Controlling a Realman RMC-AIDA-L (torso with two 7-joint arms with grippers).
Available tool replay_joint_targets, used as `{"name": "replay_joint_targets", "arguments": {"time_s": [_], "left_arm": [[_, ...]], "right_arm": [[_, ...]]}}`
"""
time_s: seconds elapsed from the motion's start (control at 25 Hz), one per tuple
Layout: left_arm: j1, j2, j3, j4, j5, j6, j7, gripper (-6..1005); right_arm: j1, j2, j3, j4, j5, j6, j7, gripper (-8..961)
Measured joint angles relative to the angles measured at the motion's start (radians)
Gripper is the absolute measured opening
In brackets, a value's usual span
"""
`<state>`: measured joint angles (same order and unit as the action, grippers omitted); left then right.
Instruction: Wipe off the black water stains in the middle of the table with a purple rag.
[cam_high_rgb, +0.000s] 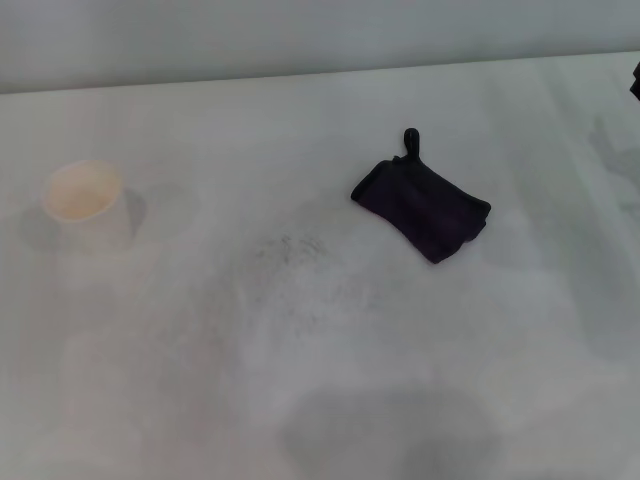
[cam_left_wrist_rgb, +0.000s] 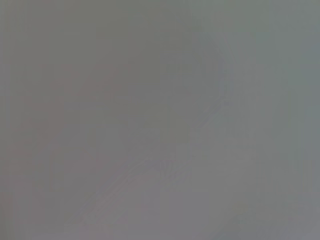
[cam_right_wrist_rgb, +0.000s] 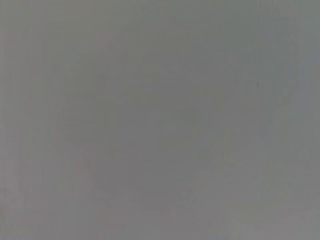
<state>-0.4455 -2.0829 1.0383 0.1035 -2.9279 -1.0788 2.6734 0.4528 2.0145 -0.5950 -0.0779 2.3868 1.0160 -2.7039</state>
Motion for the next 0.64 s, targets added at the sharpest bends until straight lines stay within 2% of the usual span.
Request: {"name": "replay_joint_targets", "arguments": {"time_s": [0.32,0.64], "left_arm": [[-0.013,-0.003,-0.003,0.001,0.001,-0.007,-0.008,892],[-0.029,-0.002,-0.003,0.003,0.0,-0.003,-0.011,893]], "right_arm": [[0.011,0.002,0.005,0.001,0.001,-0.054,-0.002,877],[0.036,0.002,0.081,0.001,0.002,-0.09,0.0,874]]}}
